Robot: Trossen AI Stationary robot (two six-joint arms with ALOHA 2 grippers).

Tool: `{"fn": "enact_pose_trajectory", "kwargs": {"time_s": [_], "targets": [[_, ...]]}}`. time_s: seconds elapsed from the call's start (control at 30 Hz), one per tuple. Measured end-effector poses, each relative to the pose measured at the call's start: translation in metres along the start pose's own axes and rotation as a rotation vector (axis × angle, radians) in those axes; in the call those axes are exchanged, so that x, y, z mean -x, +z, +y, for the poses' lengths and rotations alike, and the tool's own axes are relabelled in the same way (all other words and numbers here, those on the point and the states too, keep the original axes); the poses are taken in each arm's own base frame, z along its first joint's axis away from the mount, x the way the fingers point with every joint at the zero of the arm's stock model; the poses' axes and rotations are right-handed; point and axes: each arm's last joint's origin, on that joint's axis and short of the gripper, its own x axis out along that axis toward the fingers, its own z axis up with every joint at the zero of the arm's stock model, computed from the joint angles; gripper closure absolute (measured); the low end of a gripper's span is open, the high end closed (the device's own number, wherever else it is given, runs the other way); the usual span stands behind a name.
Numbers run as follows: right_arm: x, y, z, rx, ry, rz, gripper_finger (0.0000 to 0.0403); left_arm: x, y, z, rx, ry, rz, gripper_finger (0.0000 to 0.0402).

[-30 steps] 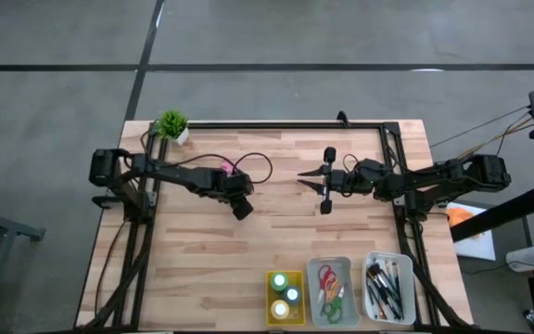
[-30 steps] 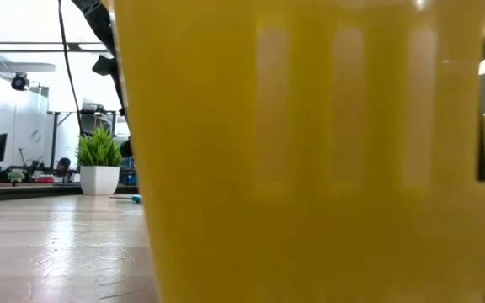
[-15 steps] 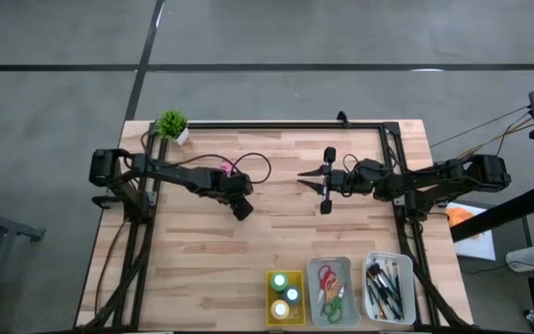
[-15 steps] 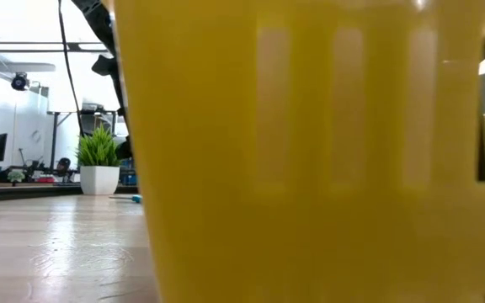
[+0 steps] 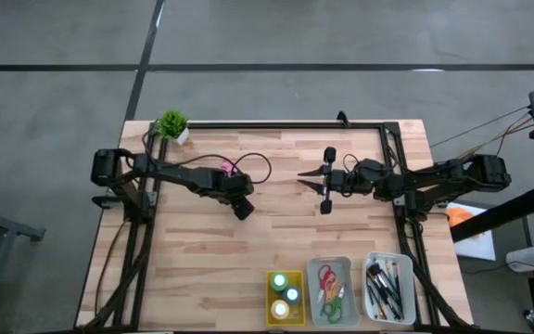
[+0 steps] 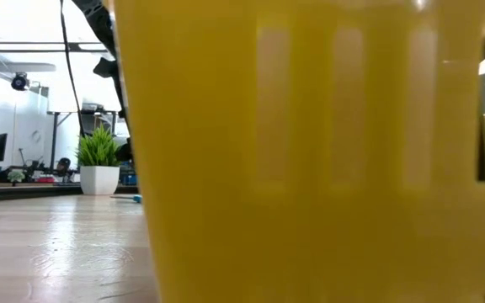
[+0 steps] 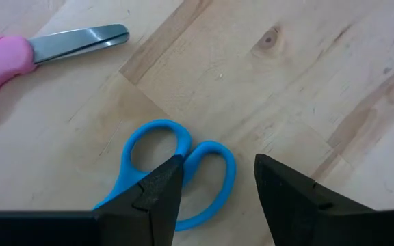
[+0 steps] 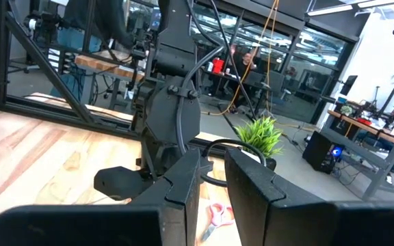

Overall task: Pick & Place Paint Supplies
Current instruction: Put the blue scissors into the gray bin

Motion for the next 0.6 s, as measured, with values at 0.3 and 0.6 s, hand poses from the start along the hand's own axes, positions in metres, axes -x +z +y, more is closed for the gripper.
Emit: {"fn": "enact_pose_trajectory", "kwargs": {"time_s": [0.3,0.6], "targets": [[0.0,0.0,0.0,0.0,0.0,0.0,0.0336,0.0048,0.002,-0.004,-0.029,-0.021,-0.012,0.0232],[0.0,0.0,0.0,0.0,0.0,0.0,0.0336,0.0077,-0.0003,-0.0086,-0.015,-0.028,-0.006,0.0232]]}}
